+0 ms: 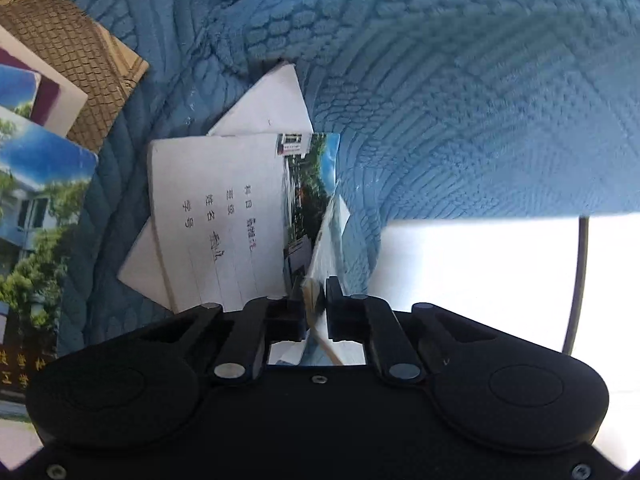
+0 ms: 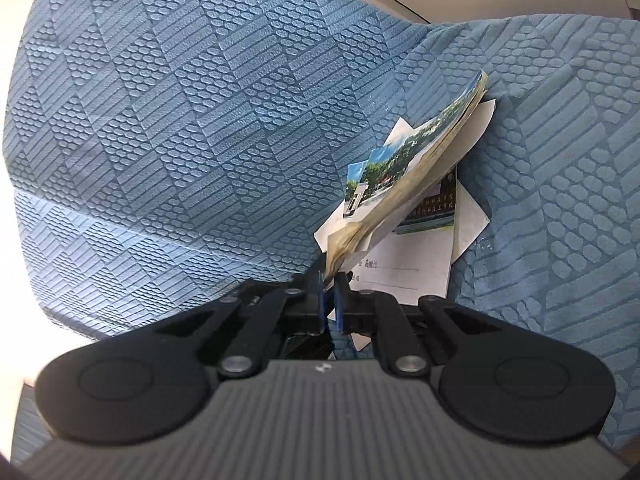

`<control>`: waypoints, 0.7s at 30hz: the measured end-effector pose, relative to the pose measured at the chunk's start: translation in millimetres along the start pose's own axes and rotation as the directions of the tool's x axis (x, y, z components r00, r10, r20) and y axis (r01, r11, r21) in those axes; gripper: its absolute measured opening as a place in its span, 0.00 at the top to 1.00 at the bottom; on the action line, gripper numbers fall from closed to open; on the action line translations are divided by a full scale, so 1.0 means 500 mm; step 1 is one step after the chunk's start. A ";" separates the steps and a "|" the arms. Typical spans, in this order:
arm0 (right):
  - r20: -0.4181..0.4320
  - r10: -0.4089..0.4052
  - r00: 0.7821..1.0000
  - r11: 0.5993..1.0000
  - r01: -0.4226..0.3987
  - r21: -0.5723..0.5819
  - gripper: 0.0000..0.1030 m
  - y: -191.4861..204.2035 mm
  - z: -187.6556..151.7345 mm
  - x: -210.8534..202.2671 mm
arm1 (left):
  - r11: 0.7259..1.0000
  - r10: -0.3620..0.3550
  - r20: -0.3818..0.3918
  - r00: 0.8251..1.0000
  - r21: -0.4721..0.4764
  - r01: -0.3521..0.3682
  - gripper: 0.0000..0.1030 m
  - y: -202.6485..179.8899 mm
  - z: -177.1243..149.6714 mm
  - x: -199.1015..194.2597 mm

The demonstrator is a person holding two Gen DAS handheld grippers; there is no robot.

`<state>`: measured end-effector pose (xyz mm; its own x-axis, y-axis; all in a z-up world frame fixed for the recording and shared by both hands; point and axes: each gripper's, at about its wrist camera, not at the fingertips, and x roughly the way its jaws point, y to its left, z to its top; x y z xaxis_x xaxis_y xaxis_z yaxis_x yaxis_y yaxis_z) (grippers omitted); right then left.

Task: Organize objects
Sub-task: 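Carry the upright envelope in both grippers over the book stack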

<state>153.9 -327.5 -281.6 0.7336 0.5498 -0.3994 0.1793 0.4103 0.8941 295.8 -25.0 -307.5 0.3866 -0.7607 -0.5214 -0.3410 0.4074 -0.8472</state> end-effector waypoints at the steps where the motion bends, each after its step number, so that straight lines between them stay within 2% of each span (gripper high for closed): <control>1: 0.000 -0.001 1.000 1.000 0.001 0.002 0.90 -0.001 0.002 -0.001 | 1.000 0.002 -0.004 1.000 0.022 -0.002 0.97 -0.007 -0.005 0.001; 3: -0.002 -0.003 1.000 1.000 0.003 0.004 0.87 -0.003 0.006 -0.002 | 0.998 -0.033 -0.033 0.999 0.043 0.034 0.97 -0.017 -0.015 0.001; 6: -0.005 -0.014 1.000 1.000 0.014 0.019 0.59 -0.010 0.014 -0.001 | 0.997 -0.044 -0.041 0.998 0.058 0.046 0.98 -0.029 -0.028 -0.007; 7: -0.007 -0.008 1.000 0.999 0.008 0.040 0.57 -0.017 0.017 -0.001 | 0.997 -0.041 -0.042 0.998 0.062 0.044 0.98 -0.031 -0.033 -0.009; 15: 0.035 -0.032 0.999 0.997 0.029 0.069 0.60 -0.038 0.025 -0.011 | 0.997 -0.021 -0.029 0.999 0.080 0.023 0.97 -0.041 -0.058 -0.046; 21: 0.067 -0.068 0.995 0.997 0.066 0.039 0.82 -0.029 0.021 -0.038 | 0.992 -0.004 0.007 1.000 0.130 0.003 0.97 -0.068 -0.092 -0.100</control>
<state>144.3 -351.5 -284.9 0.7619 0.4704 -0.4452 0.2529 0.4168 0.8731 248.7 -24.1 -247.8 0.3936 -0.7589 -0.5187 -0.2256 0.4673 -0.8548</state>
